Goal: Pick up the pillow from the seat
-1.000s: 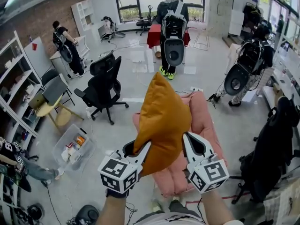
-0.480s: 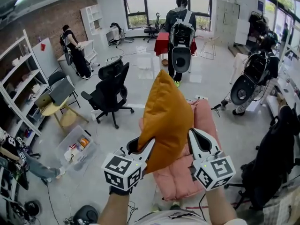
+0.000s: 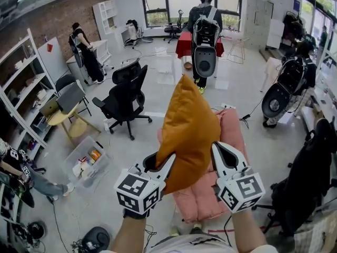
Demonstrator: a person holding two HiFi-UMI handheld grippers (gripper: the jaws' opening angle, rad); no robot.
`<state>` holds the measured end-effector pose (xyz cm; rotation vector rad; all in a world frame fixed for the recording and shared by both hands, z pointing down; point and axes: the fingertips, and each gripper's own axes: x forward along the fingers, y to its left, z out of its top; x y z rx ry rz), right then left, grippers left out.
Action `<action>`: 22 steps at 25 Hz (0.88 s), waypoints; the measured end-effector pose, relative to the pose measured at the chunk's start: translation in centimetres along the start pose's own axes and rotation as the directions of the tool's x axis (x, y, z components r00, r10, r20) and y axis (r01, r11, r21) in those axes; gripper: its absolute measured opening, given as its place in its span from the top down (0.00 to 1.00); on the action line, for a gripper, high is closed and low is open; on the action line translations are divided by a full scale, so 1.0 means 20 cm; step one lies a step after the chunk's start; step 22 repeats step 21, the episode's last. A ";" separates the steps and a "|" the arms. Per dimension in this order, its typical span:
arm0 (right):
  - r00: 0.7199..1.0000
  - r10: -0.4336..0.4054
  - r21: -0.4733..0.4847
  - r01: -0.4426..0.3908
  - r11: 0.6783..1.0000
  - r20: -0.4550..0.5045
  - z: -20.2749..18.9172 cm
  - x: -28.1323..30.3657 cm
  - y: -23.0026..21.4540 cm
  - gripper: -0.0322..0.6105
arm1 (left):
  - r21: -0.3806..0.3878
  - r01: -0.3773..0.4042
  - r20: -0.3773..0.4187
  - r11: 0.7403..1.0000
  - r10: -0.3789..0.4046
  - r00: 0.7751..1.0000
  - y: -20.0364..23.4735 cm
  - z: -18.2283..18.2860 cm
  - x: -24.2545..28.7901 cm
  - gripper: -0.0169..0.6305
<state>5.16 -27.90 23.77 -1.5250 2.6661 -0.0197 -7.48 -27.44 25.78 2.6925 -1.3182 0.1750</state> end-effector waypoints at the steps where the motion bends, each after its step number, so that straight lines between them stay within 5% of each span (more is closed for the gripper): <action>1: 1.000 0.001 -0.002 -0.001 1.000 -0.001 0.00 0.00 0.00 0.93 | 0.000 0.000 0.000 1.000 0.000 1.000 0.00 0.00 0.00 0.81; 22: 1.000 0.014 -0.006 -0.014 1.000 -0.008 -0.01 0.03 -0.01 0.93 | 0.001 -0.005 -0.009 1.000 0.005 1.000 0.01 0.00 0.02 0.81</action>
